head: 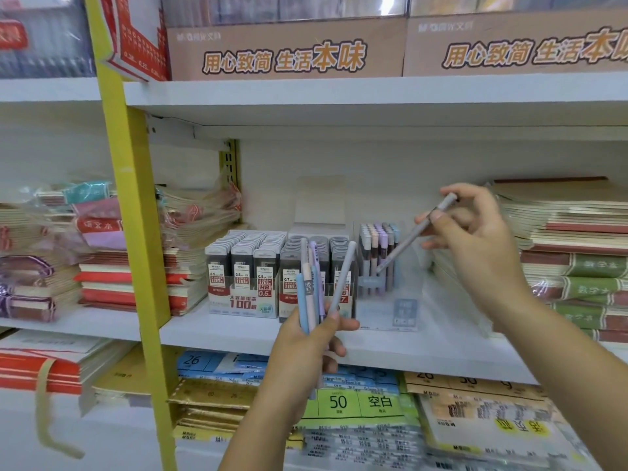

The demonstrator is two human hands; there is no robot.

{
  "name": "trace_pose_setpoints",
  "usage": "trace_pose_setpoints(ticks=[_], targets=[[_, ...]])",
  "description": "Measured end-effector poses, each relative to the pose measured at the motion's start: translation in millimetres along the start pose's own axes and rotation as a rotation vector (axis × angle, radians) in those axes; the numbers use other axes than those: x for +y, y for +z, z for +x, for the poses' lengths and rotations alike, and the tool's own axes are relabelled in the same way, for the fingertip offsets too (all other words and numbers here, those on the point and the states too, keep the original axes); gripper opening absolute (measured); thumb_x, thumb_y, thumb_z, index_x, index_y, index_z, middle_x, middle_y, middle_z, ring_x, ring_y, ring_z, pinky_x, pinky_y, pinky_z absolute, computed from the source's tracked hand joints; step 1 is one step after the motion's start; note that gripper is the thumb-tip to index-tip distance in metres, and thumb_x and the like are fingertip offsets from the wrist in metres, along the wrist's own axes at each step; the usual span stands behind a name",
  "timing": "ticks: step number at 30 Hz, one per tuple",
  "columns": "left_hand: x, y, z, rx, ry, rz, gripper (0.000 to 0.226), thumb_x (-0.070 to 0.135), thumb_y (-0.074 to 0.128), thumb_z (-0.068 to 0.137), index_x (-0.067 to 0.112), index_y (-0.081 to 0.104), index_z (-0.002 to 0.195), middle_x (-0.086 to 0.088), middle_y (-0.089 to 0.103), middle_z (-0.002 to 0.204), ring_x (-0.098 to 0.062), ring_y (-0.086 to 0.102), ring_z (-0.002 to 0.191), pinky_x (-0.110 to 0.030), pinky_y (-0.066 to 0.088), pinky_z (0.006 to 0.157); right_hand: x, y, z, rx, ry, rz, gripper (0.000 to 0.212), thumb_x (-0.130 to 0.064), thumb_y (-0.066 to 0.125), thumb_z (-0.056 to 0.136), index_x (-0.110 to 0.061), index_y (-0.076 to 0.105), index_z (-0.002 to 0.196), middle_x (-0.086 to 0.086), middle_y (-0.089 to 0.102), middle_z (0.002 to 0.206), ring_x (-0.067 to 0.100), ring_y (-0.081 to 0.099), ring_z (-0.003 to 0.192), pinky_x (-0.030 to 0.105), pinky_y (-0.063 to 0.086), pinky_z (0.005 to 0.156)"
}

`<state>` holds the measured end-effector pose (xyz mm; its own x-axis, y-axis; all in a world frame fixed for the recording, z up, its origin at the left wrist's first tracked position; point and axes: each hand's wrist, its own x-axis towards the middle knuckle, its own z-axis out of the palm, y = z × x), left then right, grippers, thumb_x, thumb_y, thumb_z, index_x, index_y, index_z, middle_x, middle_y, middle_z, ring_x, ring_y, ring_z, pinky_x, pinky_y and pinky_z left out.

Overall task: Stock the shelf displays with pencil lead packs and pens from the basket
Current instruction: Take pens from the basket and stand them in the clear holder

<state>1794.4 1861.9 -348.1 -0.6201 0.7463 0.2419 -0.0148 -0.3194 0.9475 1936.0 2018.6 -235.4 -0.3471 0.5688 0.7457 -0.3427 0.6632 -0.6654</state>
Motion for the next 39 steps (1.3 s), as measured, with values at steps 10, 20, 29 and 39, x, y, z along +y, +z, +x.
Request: trace_pose_setpoints(ticks=[10,20,29,39], targets=[[-9,7,9,0.061,-0.005,-0.029,0.005,0.023,0.060,0.100,0.022,0.064,0.102,-0.005,0.076,0.085,-0.006,0.044,0.048,-0.022,0.036,0.042,18,-2,17,-0.265,0.009,-0.503,0.028,-0.013,0.061,0.094,-0.041,0.053,0.093,-0.001,0.072,0.088,0.016,0.069,0.081,0.045,0.055,0.083],[-9,10,7,0.062,-0.030,-0.005,0.019,0.022,0.058,0.101,0.010,0.060,0.116,0.005,0.070,0.066,-0.005,0.042,0.043,-0.020,0.035,0.040,29,3,17,-0.287,-0.017,-0.546,0.026,-0.019,0.065,0.091,-0.037,0.052,0.103,-0.006,0.069,0.077,0.007,0.067,0.072,0.040,0.058,0.077],[-9,8,6,0.042,-0.038,0.017,0.022,0.025,0.058,0.101,0.009,0.063,0.115,0.009,0.068,0.062,-0.003,0.042,0.041,-0.017,0.034,0.038,49,12,19,-0.249,-0.135,-0.846,0.018,-0.024,0.071,0.087,-0.017,0.061,0.101,-0.005,0.062,0.087,0.015,0.046,0.092,0.022,0.027,0.064],[9,14,1,-0.136,-0.049,0.082,0.021,0.024,0.062,0.099,0.019,0.060,0.120,-0.008,0.078,0.100,-0.010,0.063,0.064,-0.022,0.041,0.045,12,32,-48,-0.294,0.257,0.029,0.027,-0.023,0.058,0.095,-0.041,0.054,0.116,-0.005,0.074,0.091,0.004,0.068,0.072,0.015,0.051,0.062]])
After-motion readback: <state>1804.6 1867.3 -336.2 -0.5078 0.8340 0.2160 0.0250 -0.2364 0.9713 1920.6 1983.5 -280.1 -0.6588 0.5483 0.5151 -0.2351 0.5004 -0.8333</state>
